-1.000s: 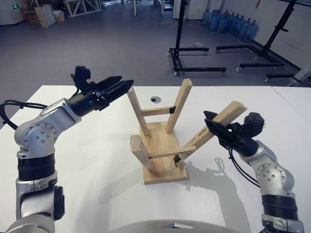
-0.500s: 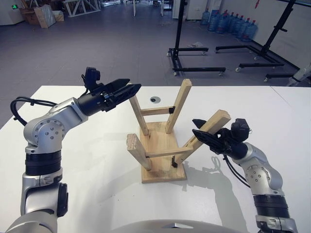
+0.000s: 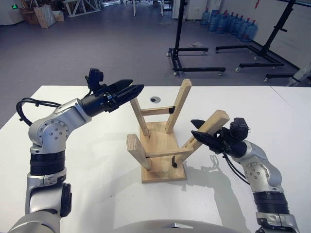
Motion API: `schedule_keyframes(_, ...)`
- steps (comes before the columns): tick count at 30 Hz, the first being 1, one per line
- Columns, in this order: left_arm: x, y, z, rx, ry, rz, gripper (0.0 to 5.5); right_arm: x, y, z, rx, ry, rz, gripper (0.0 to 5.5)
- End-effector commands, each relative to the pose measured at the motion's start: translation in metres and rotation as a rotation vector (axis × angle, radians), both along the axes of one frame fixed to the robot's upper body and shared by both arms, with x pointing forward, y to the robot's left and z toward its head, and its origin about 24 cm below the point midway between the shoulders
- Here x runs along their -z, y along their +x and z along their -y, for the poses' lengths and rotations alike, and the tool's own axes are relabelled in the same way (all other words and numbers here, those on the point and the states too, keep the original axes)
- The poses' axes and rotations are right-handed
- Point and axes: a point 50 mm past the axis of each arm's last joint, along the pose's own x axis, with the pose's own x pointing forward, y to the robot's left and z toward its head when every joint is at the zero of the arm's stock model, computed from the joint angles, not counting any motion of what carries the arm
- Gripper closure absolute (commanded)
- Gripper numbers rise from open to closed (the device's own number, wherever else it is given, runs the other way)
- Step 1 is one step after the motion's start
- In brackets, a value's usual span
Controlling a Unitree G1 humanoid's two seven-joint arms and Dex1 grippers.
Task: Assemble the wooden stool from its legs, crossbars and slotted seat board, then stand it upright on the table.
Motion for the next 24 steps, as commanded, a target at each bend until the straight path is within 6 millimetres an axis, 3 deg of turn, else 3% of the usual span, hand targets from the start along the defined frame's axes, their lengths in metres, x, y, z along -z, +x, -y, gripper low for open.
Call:
schedule_keyframes(1,-0.006,0.001,0.004,0.024,0.023,0.019,0.69,-0.003,0.002,0.001,-0.005,-0.079,0.036,3.44)
schedule_keyframes(10,-0.004,-0.001,0.006,0.048,0.032,0.018,0.69,-0.01,-0.001,-0.013,-0.087,-0.168,0.11,3.44)
schedule_keyframes(17,-0.003,-0.002,0.008,0.052,0.032,0.025,0.69,0.001,-0.01,-0.024,-0.049,-0.172,0.111,3.44)
schedule_keyframes(24,-0.024,-0.003,0.015,-0.022,0.032,0.101,0.69,0.005,-0.007,-0.028,0.055,-0.127,0.099,3.44)
